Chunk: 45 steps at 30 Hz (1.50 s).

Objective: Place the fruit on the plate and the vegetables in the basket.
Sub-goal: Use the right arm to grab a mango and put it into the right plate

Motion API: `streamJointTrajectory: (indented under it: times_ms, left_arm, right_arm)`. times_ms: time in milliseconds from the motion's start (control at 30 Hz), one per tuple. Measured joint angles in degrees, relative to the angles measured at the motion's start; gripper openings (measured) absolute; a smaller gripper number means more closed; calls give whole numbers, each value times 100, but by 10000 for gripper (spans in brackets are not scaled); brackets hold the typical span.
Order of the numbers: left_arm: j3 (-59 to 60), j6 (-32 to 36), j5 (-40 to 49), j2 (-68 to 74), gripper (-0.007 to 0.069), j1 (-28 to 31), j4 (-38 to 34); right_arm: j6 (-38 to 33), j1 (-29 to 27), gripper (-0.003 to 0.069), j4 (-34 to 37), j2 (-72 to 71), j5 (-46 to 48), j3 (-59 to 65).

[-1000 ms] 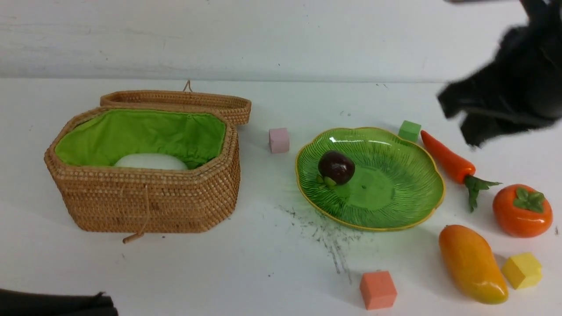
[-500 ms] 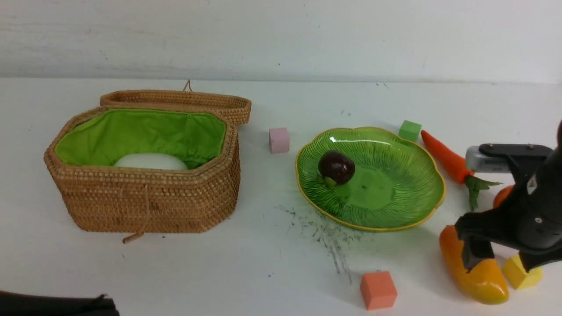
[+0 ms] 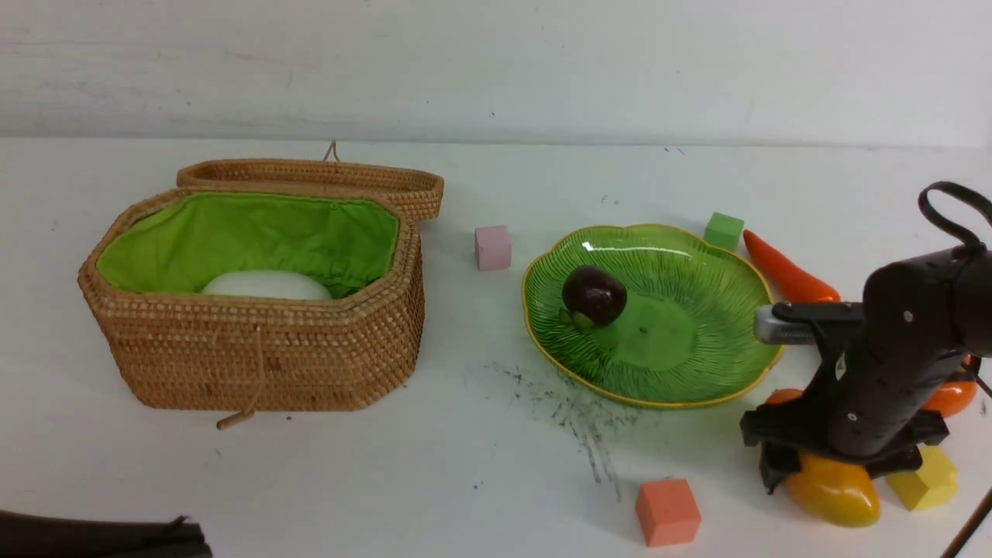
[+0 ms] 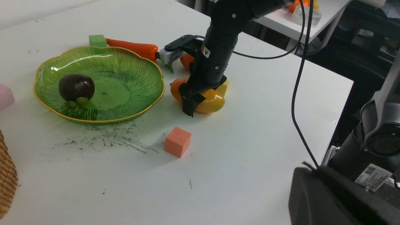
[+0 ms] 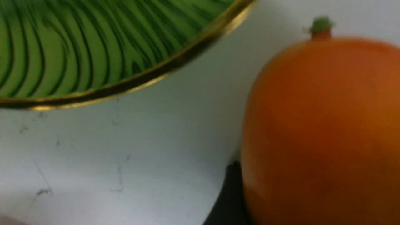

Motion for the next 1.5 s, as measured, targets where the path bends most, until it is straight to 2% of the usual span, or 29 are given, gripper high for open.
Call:
streamJointTrajectory:
  times_ms: [233,333,533,733,967,1167,1233,1367,1500]
  left_arm:
    - [0,0,-2,0,-8,0,-5]
    - [0,0,-2,0,-6,0,-5]
    - [0,0,-7,0,-6,0,-5]
    - [0,0,-221,0,-6,0,29]
    - [0,133,-648,7,-6,0,34]
    - [0,164,-653,41,-6,0,34]
    - [0,164,-653,47,-6,0,34]
    - [0,168,-653,119,-6,0,34]
    - [0,168,-653,125,-5,0,34]
  right_arm:
    - [-12,0,580,18,-9,83,-26]
    - [-41,0,580,60,-185,518,13]
    - [-53,257,580,410,-1477,1127,-57]
    - [-187,453,580,609,-1888,364,-817]
    - [-394,453,580,867,-674,-605,-1607]
    - [-486,453,580,979,223,-795,-1913]
    - [-486,453,588,979,349,-874,-1925]
    - [-490,453,666,991,524,-1007,-1931]
    - [-490,453,677,996,491,-997,-1933]
